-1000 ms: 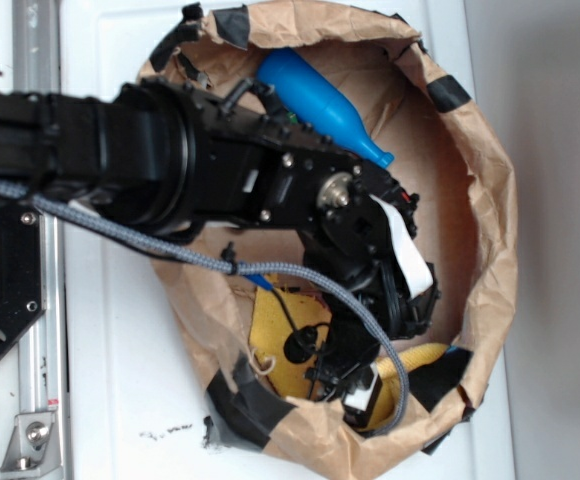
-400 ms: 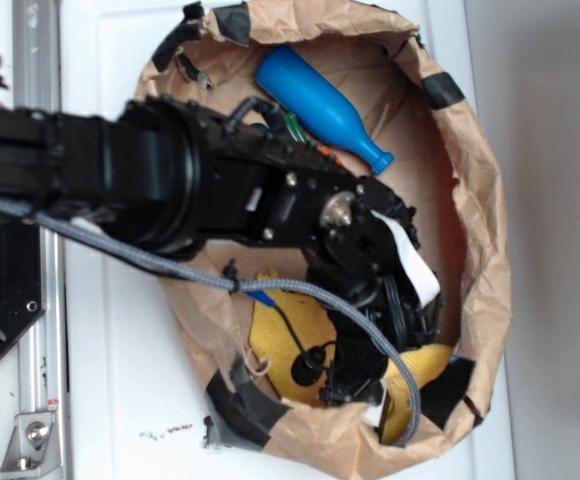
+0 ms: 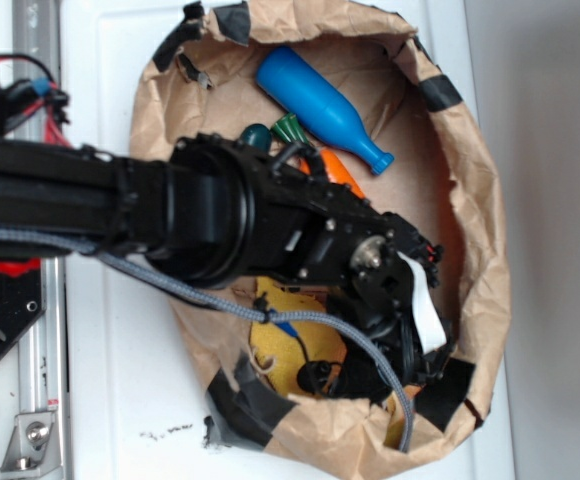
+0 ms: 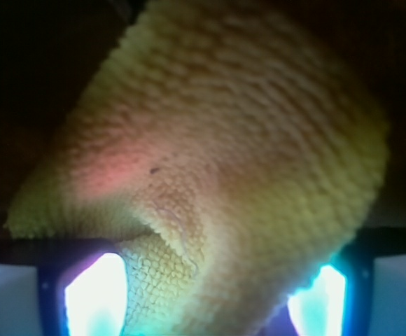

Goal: Grab the yellow cloth.

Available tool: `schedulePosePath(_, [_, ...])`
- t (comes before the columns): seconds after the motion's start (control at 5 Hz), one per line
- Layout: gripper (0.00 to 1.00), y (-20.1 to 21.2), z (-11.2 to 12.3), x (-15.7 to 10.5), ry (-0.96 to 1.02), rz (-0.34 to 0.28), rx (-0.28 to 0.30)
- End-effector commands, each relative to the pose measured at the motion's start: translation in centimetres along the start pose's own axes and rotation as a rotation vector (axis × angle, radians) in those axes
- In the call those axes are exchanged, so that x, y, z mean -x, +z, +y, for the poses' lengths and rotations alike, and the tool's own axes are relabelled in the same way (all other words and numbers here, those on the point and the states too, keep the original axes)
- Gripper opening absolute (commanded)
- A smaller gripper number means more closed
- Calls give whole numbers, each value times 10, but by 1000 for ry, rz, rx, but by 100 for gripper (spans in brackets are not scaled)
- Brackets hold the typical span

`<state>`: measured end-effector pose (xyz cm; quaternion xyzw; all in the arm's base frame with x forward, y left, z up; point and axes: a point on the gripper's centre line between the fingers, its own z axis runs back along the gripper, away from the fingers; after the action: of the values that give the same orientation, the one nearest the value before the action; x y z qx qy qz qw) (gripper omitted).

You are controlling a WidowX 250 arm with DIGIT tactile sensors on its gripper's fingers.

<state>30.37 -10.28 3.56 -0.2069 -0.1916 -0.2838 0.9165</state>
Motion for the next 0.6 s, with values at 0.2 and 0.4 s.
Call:
schedulePosePath(0.2, [0, 9, -19, 22, -32, 11, -29])
schedulePosePath(0.4, [0, 20, -20, 26, -98, -22, -84])
